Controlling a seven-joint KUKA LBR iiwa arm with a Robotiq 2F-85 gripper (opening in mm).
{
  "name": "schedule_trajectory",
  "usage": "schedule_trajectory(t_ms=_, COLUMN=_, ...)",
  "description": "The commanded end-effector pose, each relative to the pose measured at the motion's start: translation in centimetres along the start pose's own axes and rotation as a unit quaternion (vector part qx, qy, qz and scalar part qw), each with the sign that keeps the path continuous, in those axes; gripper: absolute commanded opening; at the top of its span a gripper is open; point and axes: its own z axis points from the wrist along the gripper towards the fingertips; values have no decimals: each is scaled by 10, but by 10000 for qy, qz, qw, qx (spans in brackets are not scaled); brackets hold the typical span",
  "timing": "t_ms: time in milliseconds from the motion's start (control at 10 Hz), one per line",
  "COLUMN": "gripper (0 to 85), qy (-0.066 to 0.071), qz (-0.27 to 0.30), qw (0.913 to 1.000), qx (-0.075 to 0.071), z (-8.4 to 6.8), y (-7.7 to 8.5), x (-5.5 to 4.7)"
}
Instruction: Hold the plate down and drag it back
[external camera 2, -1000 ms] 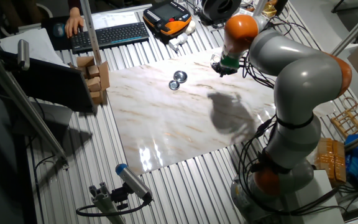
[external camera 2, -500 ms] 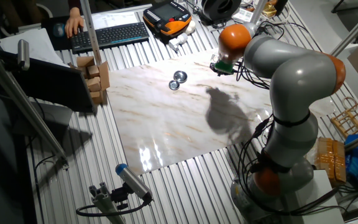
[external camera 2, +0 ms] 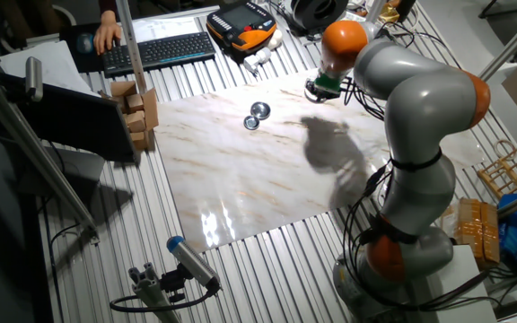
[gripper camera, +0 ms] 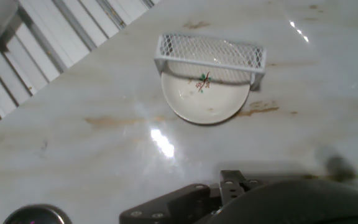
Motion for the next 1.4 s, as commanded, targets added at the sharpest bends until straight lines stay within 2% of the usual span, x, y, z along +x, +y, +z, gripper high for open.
schedule_trajectory(t_ms=0, gripper=0, qy=1, qz=12, qw=10000, qx=20, z=1, y=-1, x=-4)
schedule_trajectory(t_ms=800, gripper=0, qy=91, qz=-57, qw=9999, qx=-35, z=27, y=-8, x=-39)
schedule_trajectory(t_ms=1100, gripper=0, qy=27, qz=18, qw=10000, qx=-65, z=38, y=-7, x=-42)
schedule_trajectory(t_ms=1300, gripper=0, qy=32, qz=73, qw=9999, qx=-71, z=41, y=-7, x=-42)
